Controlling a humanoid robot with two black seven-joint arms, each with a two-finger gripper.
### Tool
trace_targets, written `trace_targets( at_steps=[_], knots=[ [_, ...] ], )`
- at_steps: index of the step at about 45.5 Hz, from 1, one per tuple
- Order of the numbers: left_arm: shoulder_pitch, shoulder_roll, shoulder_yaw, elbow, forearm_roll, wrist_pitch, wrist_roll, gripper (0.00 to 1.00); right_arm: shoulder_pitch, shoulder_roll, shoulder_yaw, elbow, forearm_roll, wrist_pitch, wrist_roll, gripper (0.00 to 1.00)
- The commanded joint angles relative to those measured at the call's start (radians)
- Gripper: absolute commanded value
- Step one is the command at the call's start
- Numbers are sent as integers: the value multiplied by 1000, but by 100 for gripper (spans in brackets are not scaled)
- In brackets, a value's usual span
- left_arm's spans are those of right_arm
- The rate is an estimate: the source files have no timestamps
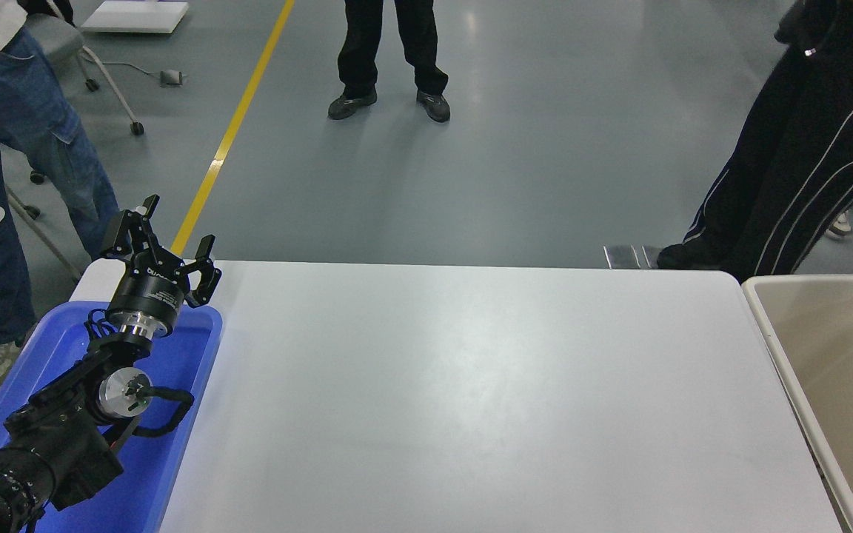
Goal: Dispose of the paper cup in the dustbin
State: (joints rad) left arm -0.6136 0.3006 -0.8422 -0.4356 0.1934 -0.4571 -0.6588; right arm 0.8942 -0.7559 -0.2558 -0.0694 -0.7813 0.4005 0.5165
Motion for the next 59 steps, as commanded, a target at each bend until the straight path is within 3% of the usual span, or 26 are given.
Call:
trace_targets(
  at_steps=[1,21,34,37,40,46,59],
  knots=[
    [0,0,0,0,0,0,-1,100,-80,76,9,-46,65,-34,-151,0],
    [0,0,0,0,0,0,-1,100,-184,259,9,-47,203,-160,-262,0],
    [0,0,0,0,0,0,-1,100,-202,280,12,-46,215,-193,-289,0],
    [0,0,0,0,0,0,1,100,-202,279,12,-46,223,-216,-289,21],
    [0,0,0,0,0,0,-1,100,-202,279,12,-43,227,-264,-288,57],
    [0,0,0,0,0,0,-1,100,-218,285,15,-35,260,-365,-286,98],
    [0,0,0,0,0,0,-1,100,-144,259,67,39,411,-374,-286,99]
  ],
)
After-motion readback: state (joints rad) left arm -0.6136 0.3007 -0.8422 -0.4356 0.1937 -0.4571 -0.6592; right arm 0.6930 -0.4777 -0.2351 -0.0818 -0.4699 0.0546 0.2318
